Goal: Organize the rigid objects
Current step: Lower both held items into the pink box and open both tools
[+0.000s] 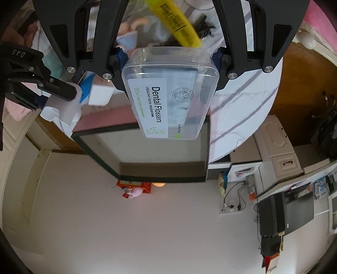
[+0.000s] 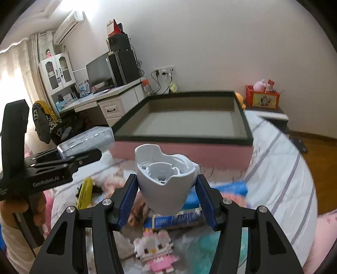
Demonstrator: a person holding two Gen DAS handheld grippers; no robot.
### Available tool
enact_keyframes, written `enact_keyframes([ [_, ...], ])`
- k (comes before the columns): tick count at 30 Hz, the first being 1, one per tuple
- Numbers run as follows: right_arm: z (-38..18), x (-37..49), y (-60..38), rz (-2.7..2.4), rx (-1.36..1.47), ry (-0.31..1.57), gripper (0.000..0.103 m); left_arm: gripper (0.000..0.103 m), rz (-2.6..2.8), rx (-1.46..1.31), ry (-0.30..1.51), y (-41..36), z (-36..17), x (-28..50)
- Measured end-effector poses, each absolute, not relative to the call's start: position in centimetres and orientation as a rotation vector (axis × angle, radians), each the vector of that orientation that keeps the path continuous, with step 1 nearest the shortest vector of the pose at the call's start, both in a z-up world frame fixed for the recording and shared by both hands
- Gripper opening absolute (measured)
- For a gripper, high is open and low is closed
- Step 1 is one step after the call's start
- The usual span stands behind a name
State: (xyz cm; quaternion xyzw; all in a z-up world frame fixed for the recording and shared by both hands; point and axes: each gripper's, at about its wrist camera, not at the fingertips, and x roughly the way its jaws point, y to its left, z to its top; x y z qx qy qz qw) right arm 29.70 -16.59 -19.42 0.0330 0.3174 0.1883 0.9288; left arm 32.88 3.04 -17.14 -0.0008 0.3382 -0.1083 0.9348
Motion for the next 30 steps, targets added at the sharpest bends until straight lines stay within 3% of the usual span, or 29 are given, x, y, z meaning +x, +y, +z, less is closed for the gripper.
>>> enact_keyframes([
  [11,-17.0,36.9,-16.5,0.275,0.023,0.619,0.058,0.061,-0.252,0.040,0.692,0.3,-15.0,39.5],
  [22,-20.5,43.0,-15.5,0.205,-0.042,0.793,0.058,0.062,-0.187,0.092,0.866,-0.7,-19.7,46.1],
  [26,-20.4,42.8,-15.9,0.173,-0.032,0.803,0.059,0.079,-0.165,0.058,0.870,0.0,-19.7,46.2],
  [30,-18.9,41.0,-17.3,0.174,0.030,0.762,0.077,0.094,-0.156,0.004,0.804,1.5,-17.6,43.8],
])
